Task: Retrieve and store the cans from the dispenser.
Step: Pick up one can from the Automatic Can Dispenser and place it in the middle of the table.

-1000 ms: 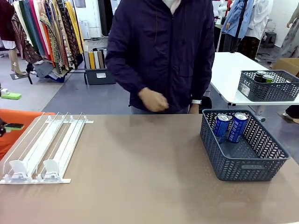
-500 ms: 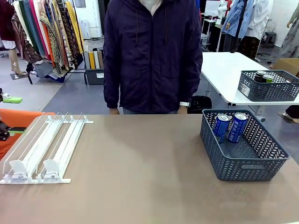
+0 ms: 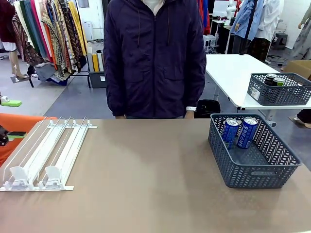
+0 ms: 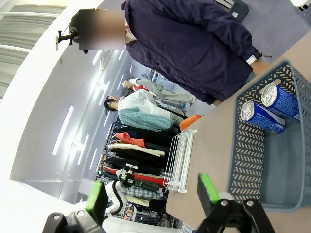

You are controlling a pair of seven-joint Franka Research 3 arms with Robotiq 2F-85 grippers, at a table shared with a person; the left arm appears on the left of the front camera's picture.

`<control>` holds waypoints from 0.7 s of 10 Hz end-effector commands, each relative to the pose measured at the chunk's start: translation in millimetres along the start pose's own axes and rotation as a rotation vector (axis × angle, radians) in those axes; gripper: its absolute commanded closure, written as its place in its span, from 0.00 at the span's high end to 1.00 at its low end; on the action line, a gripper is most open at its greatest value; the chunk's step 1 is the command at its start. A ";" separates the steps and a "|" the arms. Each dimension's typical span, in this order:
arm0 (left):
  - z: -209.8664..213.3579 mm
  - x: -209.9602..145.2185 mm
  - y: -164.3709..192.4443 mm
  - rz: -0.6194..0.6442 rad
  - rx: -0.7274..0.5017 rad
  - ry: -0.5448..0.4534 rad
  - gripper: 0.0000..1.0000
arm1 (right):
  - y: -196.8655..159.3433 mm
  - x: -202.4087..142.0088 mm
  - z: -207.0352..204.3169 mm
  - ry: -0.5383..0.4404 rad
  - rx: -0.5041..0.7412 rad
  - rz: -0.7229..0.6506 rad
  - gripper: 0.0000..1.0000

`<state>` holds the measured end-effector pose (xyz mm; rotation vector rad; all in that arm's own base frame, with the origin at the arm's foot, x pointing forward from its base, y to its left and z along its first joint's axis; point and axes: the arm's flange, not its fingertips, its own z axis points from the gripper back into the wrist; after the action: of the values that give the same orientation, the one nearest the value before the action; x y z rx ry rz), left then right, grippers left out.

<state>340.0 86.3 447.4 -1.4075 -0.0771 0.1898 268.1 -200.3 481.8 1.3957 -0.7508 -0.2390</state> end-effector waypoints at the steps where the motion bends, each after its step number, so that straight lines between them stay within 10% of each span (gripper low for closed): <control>1: 0.5 -1.7 -1.3 -0.012 -0.009 0.003 1.00 | 4.4 3.4 -2.0 -0.020 0.024 0.004 1.00; 7: 0.5 -1.7 -1.3 -0.012 -0.009 0.003 1.00 | 4.4 3.4 -2.0 -0.020 0.024 0.004 1.00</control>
<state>339.9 86.2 447.4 -1.4074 -0.0763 0.1895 268.1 -200.3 481.8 1.3957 -0.7508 -0.2390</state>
